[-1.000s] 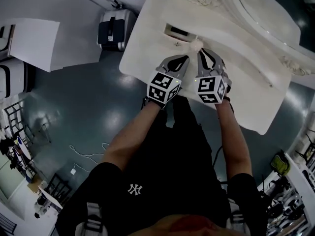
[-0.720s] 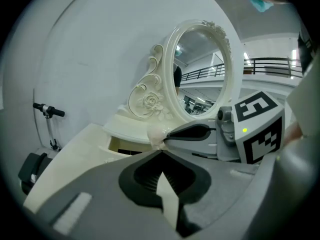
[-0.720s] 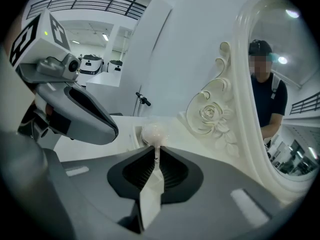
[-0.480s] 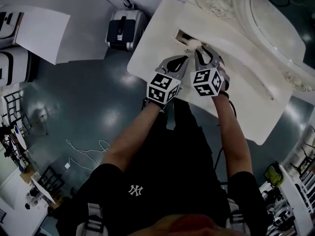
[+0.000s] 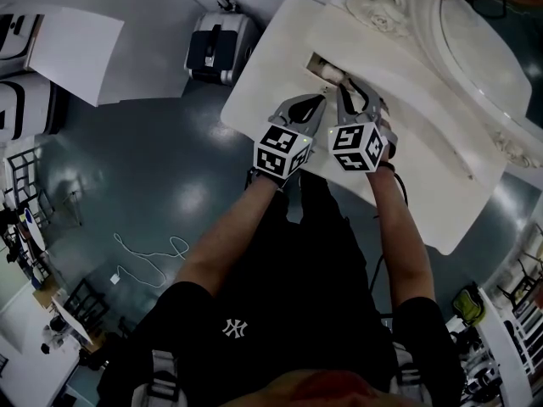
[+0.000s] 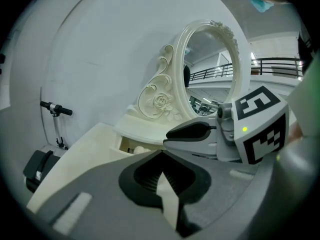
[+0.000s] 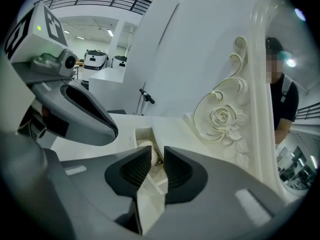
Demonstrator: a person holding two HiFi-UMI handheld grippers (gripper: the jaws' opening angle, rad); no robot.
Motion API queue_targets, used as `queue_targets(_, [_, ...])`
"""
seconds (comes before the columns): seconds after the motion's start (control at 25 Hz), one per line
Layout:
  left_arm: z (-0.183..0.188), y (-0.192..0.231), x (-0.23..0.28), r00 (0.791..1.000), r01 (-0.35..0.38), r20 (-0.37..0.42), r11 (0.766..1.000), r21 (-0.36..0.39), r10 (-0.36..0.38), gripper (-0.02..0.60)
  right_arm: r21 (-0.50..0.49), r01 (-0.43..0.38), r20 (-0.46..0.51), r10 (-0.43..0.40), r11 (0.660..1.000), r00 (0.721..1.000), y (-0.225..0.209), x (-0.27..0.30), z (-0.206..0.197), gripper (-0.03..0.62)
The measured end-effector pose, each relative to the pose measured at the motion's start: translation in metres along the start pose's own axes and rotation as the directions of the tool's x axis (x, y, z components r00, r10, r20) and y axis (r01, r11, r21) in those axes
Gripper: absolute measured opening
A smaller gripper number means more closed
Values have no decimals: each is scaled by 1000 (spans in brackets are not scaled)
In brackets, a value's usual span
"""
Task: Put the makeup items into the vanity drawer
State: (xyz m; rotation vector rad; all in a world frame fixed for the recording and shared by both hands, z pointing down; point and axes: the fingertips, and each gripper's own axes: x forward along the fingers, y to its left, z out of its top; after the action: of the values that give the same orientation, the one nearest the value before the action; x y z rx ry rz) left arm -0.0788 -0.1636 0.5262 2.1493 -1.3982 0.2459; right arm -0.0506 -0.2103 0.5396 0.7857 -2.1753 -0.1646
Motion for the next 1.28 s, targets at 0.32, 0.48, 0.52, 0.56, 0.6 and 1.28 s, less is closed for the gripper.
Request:
queue_targets(0.32, [6,-6,-1,1000,15,10,1000,14,-15,1,95,43,59,-49,995,997,-8,-15,5,26])
queue_targets(0.48, [13,-17,-9,999,36,20,999,26,-36,0,198,50,78,-67,979,995,-8,-31,5,26])
queue_targets(0.52, [15,-20,-13,999,40,22,999,29,-41,0,227,50,84,-70,973,994,-7,-37,6,26])
queue_targets(0.56, [17,-23,-17,999,44,24,999,32,-45,0,257,48,90,-73,965,993,-6,-42,6,26])
queue_targets(0.6, [19,-26,-22,998,48,26,998,35,-49,0,289,46,97,-77,956,992,-5,-48,7,26])
queue_targets(1.28, [72,-79,-109,982,148,99,983,113,-159,0,604,22,247,-213,797,945,6,-164,51,25])
